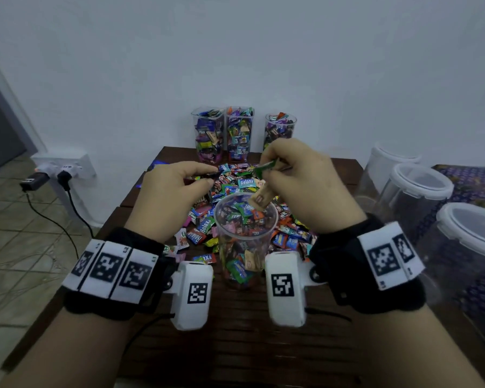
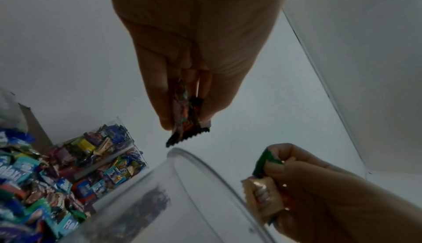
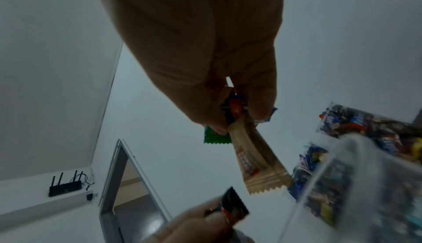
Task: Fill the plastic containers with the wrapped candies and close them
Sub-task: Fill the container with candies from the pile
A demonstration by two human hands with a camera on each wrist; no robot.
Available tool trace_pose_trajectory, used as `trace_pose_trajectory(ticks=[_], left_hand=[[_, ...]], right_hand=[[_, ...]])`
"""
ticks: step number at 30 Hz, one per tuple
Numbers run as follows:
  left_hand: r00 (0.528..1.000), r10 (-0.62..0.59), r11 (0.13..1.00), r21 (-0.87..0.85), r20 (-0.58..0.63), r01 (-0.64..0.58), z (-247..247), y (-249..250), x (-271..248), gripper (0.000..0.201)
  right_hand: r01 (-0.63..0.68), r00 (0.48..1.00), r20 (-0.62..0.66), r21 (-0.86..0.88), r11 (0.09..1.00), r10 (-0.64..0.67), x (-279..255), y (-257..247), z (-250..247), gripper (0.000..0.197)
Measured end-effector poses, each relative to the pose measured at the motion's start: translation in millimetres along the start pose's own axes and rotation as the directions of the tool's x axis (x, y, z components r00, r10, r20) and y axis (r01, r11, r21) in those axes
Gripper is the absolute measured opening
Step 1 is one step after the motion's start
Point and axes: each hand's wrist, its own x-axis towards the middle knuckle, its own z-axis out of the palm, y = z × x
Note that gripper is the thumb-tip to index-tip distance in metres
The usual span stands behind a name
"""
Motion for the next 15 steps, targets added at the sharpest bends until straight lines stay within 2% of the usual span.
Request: trace_pose_trajectory(ticks=[7, 12, 15], left_hand=[[1.000, -0.011, 0.997, -0.075, -0.018, 0.010, 1, 2, -8, 0.021], [1.000, 0.002, 0.996, -0.093, -0.025, -0.004, 3, 4, -10, 0.020], [0.999, 0.018, 0.993, -0.117, -0.031, -0.022, 3, 7, -10, 0.022]], right_hand=[[-0.024, 0.997, 0.080, 0.019, 1.000, 0.022, -14, 5, 25, 0.012], [-0.030, 0.996, 0.083, -0.011, 1.000, 0.030, -19, 6, 30, 0.010], [-0.036, 0.995, 0.096, 0.000, 0.999, 0.036, -21, 6, 29, 0.019]])
